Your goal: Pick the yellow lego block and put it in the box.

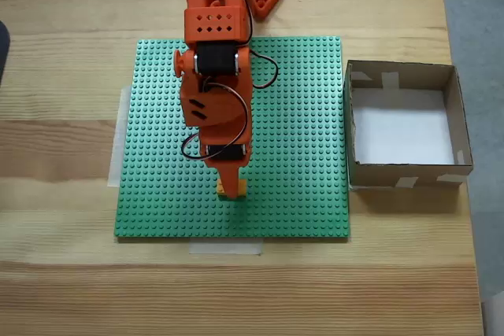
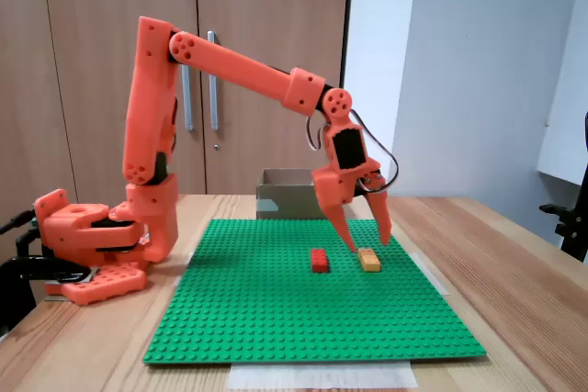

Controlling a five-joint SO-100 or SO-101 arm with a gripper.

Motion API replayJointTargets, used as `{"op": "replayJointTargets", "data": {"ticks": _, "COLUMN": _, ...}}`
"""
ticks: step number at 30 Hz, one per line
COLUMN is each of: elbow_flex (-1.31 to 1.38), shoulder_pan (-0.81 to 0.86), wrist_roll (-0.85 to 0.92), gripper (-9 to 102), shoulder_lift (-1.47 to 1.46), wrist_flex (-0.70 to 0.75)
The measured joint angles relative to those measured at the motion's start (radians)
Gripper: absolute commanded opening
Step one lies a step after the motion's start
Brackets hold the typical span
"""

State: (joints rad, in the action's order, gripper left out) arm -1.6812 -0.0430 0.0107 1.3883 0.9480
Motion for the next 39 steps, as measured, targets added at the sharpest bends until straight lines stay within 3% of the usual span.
{"op": "replayJointTargets", "data": {"ticks": 20, "elbow_flex": 0.132, "shoulder_pan": 0.000, "wrist_roll": -0.026, "gripper": 20, "shoulder_lift": -0.089, "wrist_flex": 0.123}}
{"op": "replayJointTargets", "data": {"ticks": 39, "elbow_flex": 0.170, "shoulder_pan": 0.011, "wrist_roll": -0.032, "gripper": 20, "shoulder_lift": -0.120, "wrist_flex": 0.150}}
